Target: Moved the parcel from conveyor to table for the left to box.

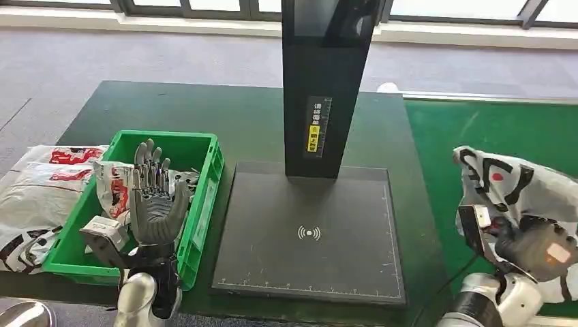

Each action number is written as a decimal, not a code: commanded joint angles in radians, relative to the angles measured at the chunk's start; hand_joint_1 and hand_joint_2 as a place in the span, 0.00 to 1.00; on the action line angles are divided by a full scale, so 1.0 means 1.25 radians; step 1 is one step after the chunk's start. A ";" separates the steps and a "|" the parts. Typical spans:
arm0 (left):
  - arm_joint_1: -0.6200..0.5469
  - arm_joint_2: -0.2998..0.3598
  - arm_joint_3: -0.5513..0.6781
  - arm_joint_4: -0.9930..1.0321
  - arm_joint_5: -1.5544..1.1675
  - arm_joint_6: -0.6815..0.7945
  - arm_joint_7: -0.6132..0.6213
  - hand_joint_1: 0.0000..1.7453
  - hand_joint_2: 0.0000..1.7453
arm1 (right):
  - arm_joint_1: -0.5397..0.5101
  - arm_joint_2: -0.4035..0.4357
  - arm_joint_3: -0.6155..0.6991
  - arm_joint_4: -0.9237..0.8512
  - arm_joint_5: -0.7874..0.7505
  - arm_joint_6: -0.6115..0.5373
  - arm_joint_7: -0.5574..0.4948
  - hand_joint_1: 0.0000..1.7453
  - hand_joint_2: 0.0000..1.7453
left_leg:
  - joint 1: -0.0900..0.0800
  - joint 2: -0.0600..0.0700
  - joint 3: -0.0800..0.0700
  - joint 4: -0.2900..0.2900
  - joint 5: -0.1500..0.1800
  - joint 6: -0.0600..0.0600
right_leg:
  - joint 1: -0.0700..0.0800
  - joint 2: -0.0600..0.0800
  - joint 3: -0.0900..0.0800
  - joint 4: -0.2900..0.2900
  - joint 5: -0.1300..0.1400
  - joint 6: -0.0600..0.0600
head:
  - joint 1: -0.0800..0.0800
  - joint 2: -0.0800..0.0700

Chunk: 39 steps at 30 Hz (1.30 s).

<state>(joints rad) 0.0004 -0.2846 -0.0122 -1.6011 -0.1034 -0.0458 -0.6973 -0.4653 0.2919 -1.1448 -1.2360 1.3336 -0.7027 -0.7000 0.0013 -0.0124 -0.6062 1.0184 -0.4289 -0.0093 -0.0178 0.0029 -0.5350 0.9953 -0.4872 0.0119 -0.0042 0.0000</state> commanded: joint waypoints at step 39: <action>-0.041 -0.021 0.002 0.079 0.013 0.003 -0.001 0.00 1.00 | 0.227 -0.014 0.783 0.039 -0.449 0.162 0.040 1.00 1.00 | 0.001 0.001 0.001 -0.001 0.000 -0.001 | 0.001 0.000 -0.001 -0.001 0.000 -0.001 | 0.000 0.000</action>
<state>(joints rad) -0.0067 -0.2834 -0.0126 -1.5606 -0.0851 -0.0343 -0.6989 -0.2072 0.3025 -0.2445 -1.2363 0.7729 -0.5277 -0.6607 0.0024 -0.0099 -0.6059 1.0181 -0.4283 -0.0103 -0.0172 0.0048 -0.5378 0.9961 -0.4872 0.0109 -0.0046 0.0000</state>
